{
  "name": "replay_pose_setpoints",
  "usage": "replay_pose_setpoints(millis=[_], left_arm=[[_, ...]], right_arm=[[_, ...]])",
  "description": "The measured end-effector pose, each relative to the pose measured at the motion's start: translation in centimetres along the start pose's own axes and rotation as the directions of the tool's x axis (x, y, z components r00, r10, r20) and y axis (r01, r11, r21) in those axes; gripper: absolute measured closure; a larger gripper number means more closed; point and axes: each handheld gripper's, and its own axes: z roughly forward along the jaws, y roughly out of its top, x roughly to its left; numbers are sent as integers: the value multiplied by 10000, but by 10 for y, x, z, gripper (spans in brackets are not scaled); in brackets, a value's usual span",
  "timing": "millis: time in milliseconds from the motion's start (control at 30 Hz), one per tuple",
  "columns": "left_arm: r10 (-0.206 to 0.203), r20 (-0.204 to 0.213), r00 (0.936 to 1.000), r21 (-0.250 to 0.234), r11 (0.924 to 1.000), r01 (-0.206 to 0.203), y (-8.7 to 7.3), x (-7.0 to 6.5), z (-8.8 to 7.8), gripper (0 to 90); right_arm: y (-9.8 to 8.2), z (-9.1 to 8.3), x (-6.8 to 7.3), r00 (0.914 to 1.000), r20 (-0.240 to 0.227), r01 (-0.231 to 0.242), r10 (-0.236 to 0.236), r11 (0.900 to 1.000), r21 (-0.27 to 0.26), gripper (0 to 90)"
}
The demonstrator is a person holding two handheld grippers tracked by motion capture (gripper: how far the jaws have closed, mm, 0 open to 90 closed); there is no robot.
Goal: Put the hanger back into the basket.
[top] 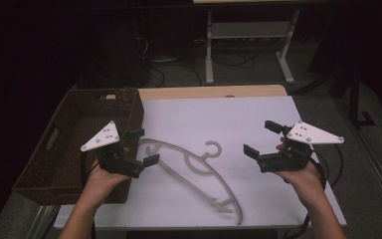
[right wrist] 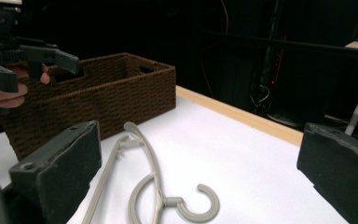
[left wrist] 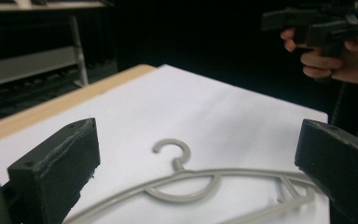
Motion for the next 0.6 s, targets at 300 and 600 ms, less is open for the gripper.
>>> replay_pose_setpoints(millis=[300,600], left_arm=[[103,413,9991,892,9959,-139,-9,-13,19,0],[178,746,9971,1712,9848,-304,-25,-21,37,0]], right_arm=[[-9,12,1,9999,-111,-40,54,9926,1216,0],[-19,25,7,9991,-386,-73,170,9708,2399,60]])
